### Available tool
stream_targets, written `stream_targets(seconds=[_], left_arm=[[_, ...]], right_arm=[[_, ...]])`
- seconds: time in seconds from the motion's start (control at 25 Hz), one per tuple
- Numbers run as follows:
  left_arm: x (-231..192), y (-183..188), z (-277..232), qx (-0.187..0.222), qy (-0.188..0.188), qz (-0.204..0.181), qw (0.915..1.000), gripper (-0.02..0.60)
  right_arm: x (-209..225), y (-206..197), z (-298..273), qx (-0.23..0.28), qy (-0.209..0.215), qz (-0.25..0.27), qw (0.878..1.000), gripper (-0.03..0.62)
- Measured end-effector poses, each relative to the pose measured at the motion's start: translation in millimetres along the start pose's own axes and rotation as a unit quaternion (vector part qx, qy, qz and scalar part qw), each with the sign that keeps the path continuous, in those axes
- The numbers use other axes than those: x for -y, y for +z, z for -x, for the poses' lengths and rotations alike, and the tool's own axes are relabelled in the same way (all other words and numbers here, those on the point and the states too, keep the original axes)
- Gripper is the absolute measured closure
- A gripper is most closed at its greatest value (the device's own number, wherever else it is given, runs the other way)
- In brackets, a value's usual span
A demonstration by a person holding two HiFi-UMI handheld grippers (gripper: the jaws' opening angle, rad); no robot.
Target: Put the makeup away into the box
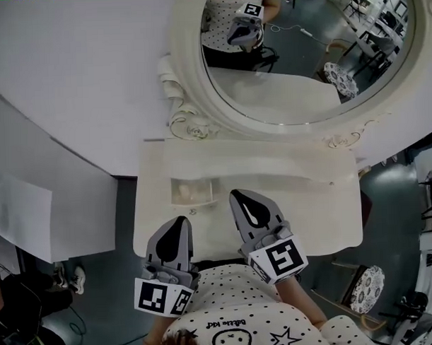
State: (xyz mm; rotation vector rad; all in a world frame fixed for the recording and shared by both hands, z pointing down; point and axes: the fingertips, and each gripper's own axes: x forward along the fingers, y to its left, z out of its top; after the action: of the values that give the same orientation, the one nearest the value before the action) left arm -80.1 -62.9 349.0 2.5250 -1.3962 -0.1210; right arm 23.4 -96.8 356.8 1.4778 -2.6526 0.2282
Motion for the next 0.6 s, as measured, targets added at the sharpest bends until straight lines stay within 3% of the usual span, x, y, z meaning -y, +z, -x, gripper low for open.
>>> stream_targets(seconds=[0.44, 0.6], left_arm=[[46, -3, -14, 0.004, -0.021, -0.011, 0.9997, 0.586], [67, -8, -22, 0.011, -0.04, -0.01, 0.9991, 0.586]], right_arm=[[42, 12, 87, 0.041, -0.02, -0.016, 0.999, 0.588], [58, -5, 122, 0.033, -0.039, -0.03, 0.998, 0.588]])
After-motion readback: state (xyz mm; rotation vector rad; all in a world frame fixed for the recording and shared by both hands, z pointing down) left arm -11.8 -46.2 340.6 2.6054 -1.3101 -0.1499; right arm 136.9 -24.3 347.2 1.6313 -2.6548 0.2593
